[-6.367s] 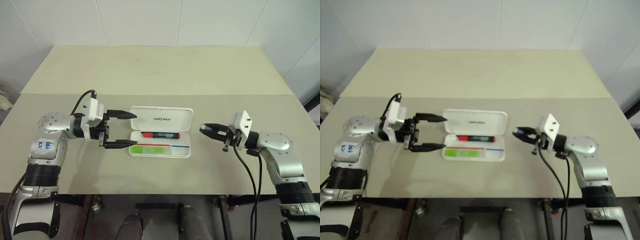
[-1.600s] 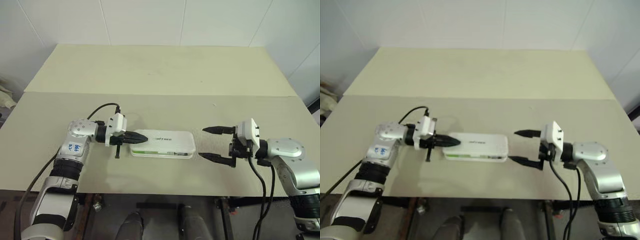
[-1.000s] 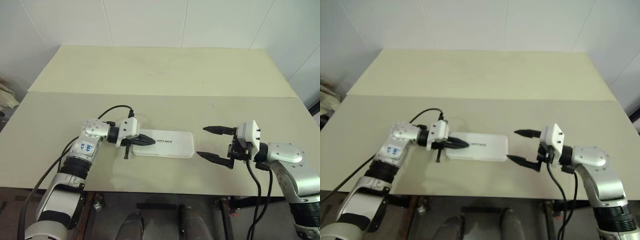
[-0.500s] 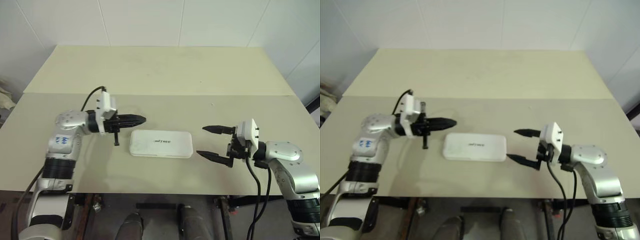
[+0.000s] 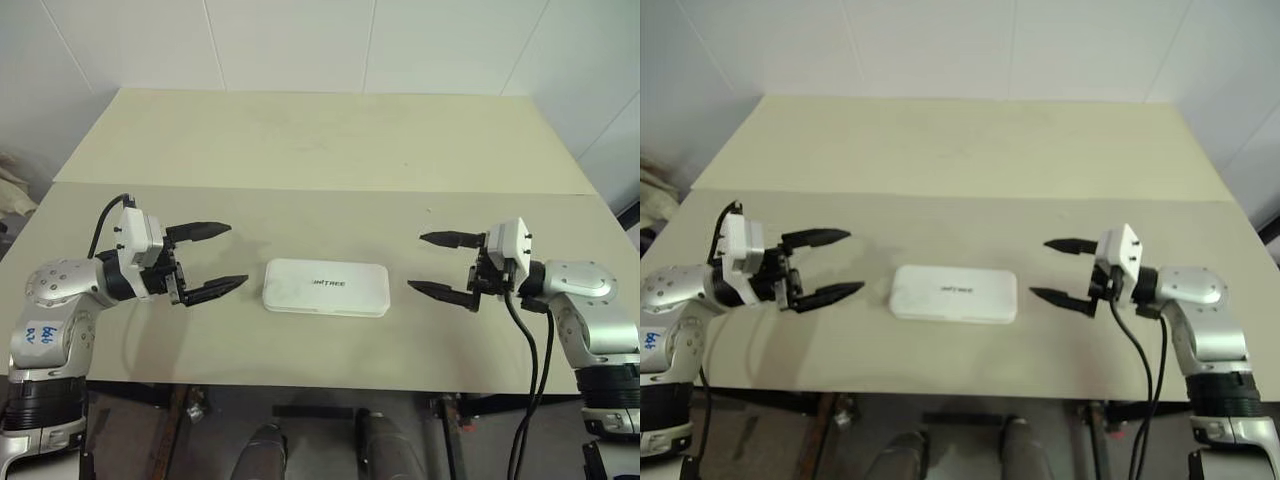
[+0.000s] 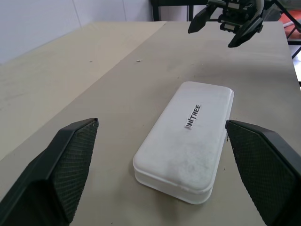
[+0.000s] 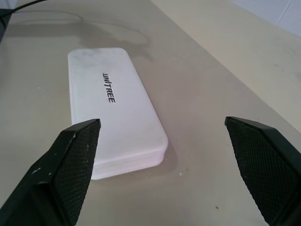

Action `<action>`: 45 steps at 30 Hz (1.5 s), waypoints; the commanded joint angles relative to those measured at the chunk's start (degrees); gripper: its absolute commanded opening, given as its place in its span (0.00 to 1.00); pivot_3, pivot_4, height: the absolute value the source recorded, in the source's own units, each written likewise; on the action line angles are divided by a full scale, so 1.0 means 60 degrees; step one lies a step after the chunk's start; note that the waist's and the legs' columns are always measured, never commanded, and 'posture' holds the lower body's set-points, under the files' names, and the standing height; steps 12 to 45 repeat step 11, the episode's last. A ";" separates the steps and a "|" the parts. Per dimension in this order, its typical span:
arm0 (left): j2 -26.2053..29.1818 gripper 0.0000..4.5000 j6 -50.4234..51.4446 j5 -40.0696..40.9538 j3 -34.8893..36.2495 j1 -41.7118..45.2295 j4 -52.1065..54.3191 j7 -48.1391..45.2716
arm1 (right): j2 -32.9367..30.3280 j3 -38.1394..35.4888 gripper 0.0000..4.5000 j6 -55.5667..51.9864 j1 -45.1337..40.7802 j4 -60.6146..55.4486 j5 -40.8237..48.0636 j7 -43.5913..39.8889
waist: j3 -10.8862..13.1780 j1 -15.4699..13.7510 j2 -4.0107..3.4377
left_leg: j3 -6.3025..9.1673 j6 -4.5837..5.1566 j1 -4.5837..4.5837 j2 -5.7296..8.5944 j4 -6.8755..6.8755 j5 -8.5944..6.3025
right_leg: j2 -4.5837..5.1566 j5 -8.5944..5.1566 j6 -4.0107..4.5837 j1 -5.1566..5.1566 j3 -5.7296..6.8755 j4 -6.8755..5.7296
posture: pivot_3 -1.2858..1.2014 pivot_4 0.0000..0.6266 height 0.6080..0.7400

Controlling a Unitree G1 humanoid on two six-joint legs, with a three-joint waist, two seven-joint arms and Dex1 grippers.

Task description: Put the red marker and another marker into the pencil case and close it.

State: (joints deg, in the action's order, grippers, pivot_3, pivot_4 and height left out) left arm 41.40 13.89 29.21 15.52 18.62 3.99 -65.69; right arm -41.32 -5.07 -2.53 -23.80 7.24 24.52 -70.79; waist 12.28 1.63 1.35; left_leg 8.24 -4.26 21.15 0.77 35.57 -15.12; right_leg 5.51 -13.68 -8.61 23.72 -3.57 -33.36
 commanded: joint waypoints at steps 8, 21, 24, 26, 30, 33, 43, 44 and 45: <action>-0.0050 1.00 -0.0517 -0.0121 -0.0323 0.0249 -0.0196 0.0071 | -0.0422 -0.0257 1.00 0.0161 -0.0283 -0.0116 -0.0044 -0.0171 | 0.0000 0.0021 0.0000 | -0.0004 0.0000 0.0000 -0.0002 -0.0004 0.0000 | -0.0002 0.0003 -0.0005 0.0003 0.0000 0.0000 | 0.52 0.24 1.00; -0.0062 1.00 -0.0561 -0.0115 -0.0383 0.0275 -0.0252 0.0145 | -0.0401 -0.0253 1.00 0.0120 -0.0296 -0.0154 -0.0049 -0.0166 | 0.0000 0.0014 0.0000 | -0.0004 0.0000 0.0000 -0.0001 -0.0003 0.0000 | -0.0001 0.0002 -0.0004 0.0003 0.0000 0.0001 | 0.52 0.24 1.00; -0.0062 1.00 -0.0561 -0.0115 -0.0383 0.0275 -0.0252 0.0145 | -0.0401 -0.0253 1.00 0.0120 -0.0296 -0.0154 -0.0049 -0.0166 | 0.0000 0.0014 0.0000 | -0.0004 0.0000 0.0000 -0.0001 -0.0003 0.0000 | -0.0001 0.0002 -0.0004 0.0003 0.0000 0.0001 | 0.52 0.24 1.00; -0.0062 1.00 -0.0561 -0.0115 -0.0383 0.0275 -0.0252 0.0145 | -0.0401 -0.0253 1.00 0.0120 -0.0296 -0.0154 -0.0049 -0.0166 | 0.0000 0.0014 0.0000 | -0.0004 0.0000 0.0000 -0.0001 -0.0003 0.0000 | -0.0001 0.0002 -0.0004 0.0003 0.0000 0.0001 | 0.52 0.24 1.00; -0.0062 1.00 -0.0561 -0.0115 -0.0383 0.0275 -0.0252 0.0145 | -0.0401 -0.0253 1.00 0.0120 -0.0296 -0.0154 -0.0049 -0.0166 | 0.0000 0.0014 0.0000 | -0.0004 0.0000 0.0000 -0.0001 -0.0003 0.0000 | -0.0001 0.0002 -0.0004 0.0003 0.0000 0.0001 | 0.52 0.24 1.00; -0.0062 1.00 -0.0561 -0.0115 -0.0383 0.0275 -0.0252 0.0145 | -0.0401 -0.0253 1.00 0.0120 -0.0296 -0.0154 -0.0049 -0.0166 | 0.0000 0.0014 0.0000 | -0.0004 0.0000 0.0000 -0.0001 -0.0003 0.0000 | -0.0001 0.0002 -0.0004 0.0003 0.0000 0.0001 | 0.52 0.24 1.00; -0.0062 1.00 -0.0561 -0.0115 -0.0383 0.0275 -0.0252 0.0145 | -0.0401 -0.0253 1.00 0.0120 -0.0296 -0.0154 -0.0049 -0.0166 | 0.0000 0.0014 0.0000 | -0.0004 0.0000 0.0000 -0.0001 -0.0003 0.0000 | -0.0001 0.0002 -0.0004 0.0003 0.0000 0.0001 | 0.52 0.24 1.00; -0.0062 1.00 -0.0561 -0.0115 -0.0383 0.0275 -0.0252 0.0145 | -0.0401 -0.0253 1.00 0.0120 -0.0296 -0.0154 -0.0049 -0.0166 | 0.0000 0.0014 0.0000 | -0.0004 0.0000 0.0000 -0.0001 -0.0003 0.0000 | -0.0001 0.0002 -0.0004 0.0003 0.0000 0.0001 | 0.52 0.24 1.00; -0.0062 1.00 -0.0561 -0.0115 -0.0383 0.0275 -0.0252 0.0145 | -0.0401 -0.0253 1.00 0.0120 -0.0296 -0.0154 -0.0049 -0.0166 | 0.0000 0.0014 0.0000 | -0.0004 0.0000 0.0000 -0.0001 -0.0003 0.0000 | -0.0001 0.0002 -0.0004 0.0003 0.0000 0.0001 | 0.52 0.24 1.00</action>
